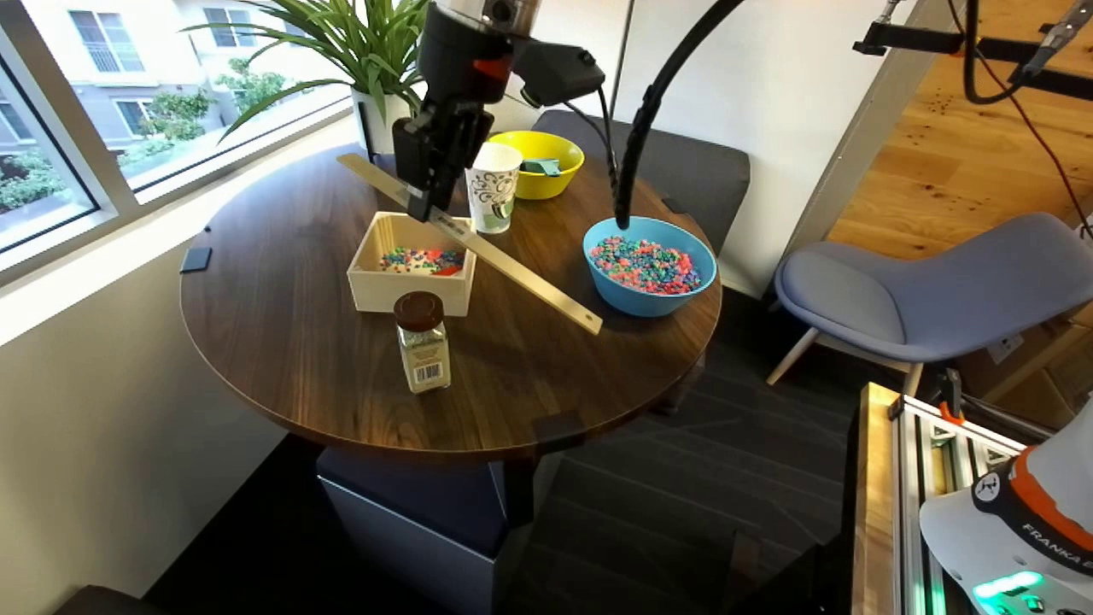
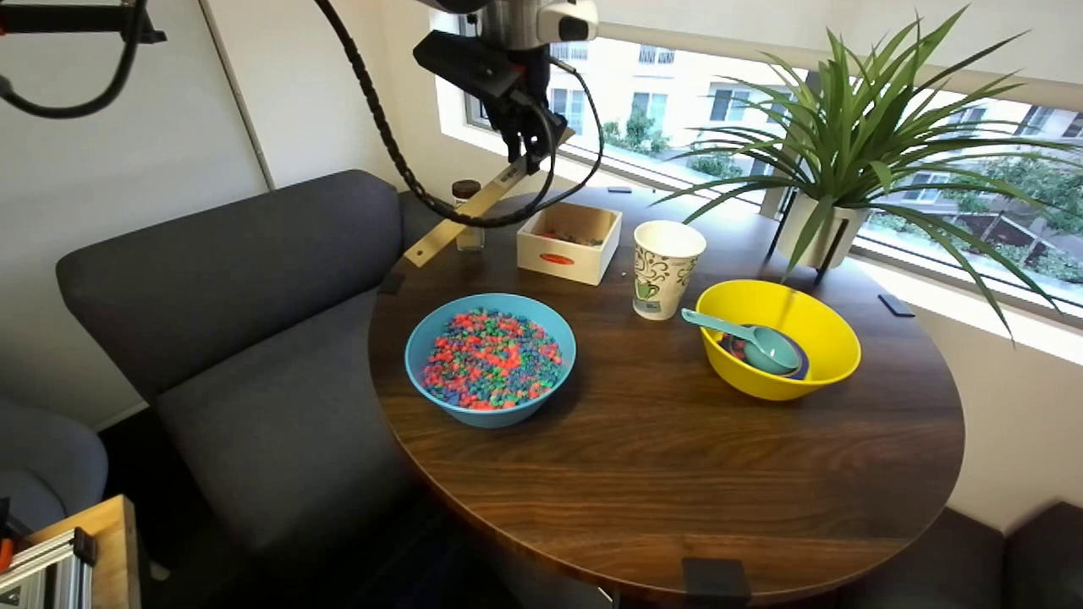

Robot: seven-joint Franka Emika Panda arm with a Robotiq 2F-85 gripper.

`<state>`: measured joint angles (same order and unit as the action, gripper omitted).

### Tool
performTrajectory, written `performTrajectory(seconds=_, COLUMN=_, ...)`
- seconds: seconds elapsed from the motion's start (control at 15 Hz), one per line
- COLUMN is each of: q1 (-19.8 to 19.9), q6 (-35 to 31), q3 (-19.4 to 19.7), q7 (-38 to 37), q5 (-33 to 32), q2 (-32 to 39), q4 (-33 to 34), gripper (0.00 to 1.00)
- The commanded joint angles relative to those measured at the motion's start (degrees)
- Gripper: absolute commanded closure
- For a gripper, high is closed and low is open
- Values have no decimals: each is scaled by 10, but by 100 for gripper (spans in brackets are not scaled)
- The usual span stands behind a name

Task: Put the ruler in the box

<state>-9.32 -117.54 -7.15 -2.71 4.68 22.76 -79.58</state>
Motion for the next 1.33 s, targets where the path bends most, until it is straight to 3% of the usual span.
performTrajectory(seconds=0.0, q1=-10, q6=3, q3=4, q7=50, q5=-49, q2=71, q4=127, gripper=90)
performTrajectory(seconds=0.07, q1=-2, q6=3, q3=1, q7=32, q5=-26, q2=28, q4=59, gripper=65)
performTrajectory(seconds=0.2, q1=-2, q6=0, q3=0, q7=43, q5=-36, q2=49, q4=95, gripper=65)
performTrajectory(seconds=0.27, q1=-3, q6=0, q3=0, q7=45, q5=-38, q2=55, q4=104, gripper=90)
performTrajectory(seconds=0.47, q1=-2, q6=-89, q3=-7, q7=101, q5=-45, q2=74, q4=118, gripper=90)
performTrajectory(seconds=0.6, q1=3, q6=-99, q3=-20, q7=170, q5=-37, q2=86, q4=141, gripper=90)
performTrajectory(seconds=1.13, q1=-7, q6=-16, q3=-55, q7=400, q5=-48, q2=138, q4=252, gripper=90)
performTrajectory(seconds=1.2, q1=-3, q6=-40, q3=-46, q7=354, q5=-38, q2=102, q4=197, gripper=65)
performTrajectory(seconds=1.27, q1=-4, q6=-36, q3=-49, q7=373, q5=-38, q2=109, q4=209, gripper=65)
